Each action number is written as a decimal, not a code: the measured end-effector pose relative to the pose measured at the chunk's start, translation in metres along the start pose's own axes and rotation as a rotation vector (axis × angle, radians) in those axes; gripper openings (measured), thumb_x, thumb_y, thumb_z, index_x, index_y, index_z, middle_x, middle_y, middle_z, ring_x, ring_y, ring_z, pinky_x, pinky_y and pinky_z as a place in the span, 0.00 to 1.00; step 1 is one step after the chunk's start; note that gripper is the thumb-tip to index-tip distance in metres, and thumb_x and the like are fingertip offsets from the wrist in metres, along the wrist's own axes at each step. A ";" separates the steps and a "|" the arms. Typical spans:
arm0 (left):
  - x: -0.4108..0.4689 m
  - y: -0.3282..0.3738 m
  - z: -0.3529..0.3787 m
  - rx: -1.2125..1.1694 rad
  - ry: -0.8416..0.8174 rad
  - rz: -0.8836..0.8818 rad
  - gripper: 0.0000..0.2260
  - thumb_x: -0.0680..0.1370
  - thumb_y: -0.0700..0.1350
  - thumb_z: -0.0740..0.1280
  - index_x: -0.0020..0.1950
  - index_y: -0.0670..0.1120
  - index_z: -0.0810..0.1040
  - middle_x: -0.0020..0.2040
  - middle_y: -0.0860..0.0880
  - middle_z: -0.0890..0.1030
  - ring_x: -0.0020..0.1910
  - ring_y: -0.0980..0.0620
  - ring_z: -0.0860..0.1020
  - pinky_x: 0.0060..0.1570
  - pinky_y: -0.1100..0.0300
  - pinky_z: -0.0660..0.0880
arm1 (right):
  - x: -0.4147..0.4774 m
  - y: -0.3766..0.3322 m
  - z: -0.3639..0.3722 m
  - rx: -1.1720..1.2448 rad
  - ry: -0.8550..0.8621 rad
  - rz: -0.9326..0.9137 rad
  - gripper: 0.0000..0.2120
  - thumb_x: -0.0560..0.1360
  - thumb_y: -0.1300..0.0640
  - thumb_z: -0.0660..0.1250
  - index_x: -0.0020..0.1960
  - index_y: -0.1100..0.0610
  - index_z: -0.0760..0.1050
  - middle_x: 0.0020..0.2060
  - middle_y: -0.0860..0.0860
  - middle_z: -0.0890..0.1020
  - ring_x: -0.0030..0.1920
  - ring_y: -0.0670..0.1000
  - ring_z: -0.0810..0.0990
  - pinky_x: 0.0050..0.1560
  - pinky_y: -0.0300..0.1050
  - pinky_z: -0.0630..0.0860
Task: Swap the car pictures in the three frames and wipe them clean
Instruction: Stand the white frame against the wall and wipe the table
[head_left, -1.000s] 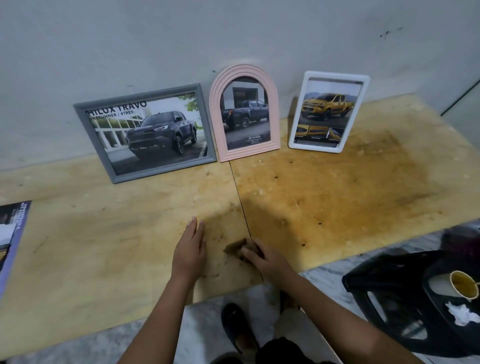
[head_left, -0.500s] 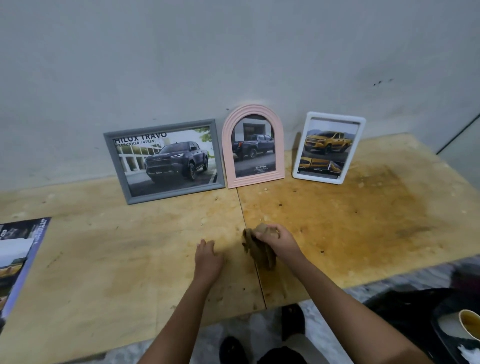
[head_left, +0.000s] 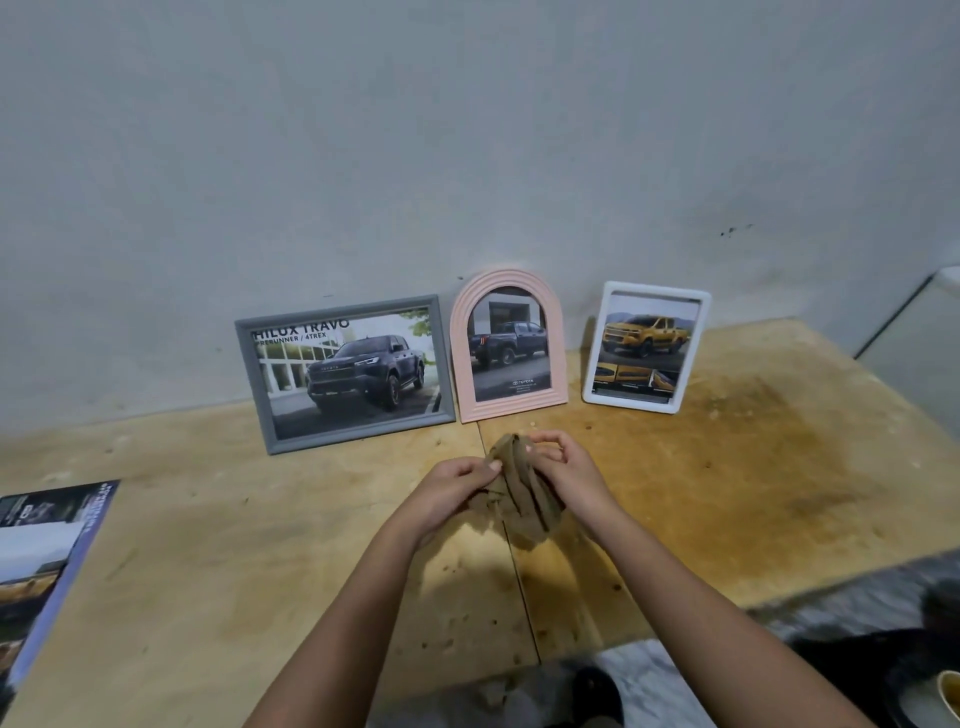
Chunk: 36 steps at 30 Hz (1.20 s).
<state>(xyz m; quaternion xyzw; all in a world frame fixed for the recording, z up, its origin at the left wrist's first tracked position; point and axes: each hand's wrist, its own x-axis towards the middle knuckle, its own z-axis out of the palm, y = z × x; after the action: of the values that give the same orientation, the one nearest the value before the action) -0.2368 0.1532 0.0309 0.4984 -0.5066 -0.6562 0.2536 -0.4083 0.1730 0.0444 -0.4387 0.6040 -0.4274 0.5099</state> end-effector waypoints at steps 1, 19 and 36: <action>0.000 0.003 -0.001 0.033 0.020 0.017 0.08 0.76 0.51 0.67 0.44 0.46 0.80 0.39 0.49 0.82 0.37 0.53 0.78 0.39 0.62 0.72 | 0.002 0.001 0.001 -0.019 0.028 0.014 0.09 0.76 0.57 0.65 0.55 0.58 0.73 0.47 0.53 0.80 0.45 0.48 0.79 0.38 0.34 0.75; -0.009 0.036 -0.025 -0.118 0.229 -0.014 0.06 0.76 0.45 0.64 0.40 0.46 0.76 0.31 0.49 0.76 0.29 0.52 0.72 0.31 0.61 0.65 | 0.005 -0.002 0.002 0.039 -0.056 0.169 0.10 0.75 0.49 0.67 0.42 0.55 0.72 0.42 0.57 0.82 0.41 0.54 0.80 0.42 0.46 0.74; -0.008 -0.002 0.004 0.096 -0.158 0.159 0.14 0.76 0.43 0.68 0.61 0.45 0.75 0.53 0.50 0.80 0.52 0.54 0.79 0.53 0.63 0.75 | 0.014 -0.048 -0.008 -0.264 -0.240 0.079 0.10 0.78 0.52 0.62 0.47 0.57 0.77 0.42 0.56 0.81 0.41 0.53 0.77 0.46 0.46 0.72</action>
<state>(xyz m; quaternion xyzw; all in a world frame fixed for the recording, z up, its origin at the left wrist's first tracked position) -0.2367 0.1628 0.0319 0.4149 -0.5940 -0.6461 0.2399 -0.4133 0.1476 0.0885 -0.5254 0.6065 -0.2688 0.5328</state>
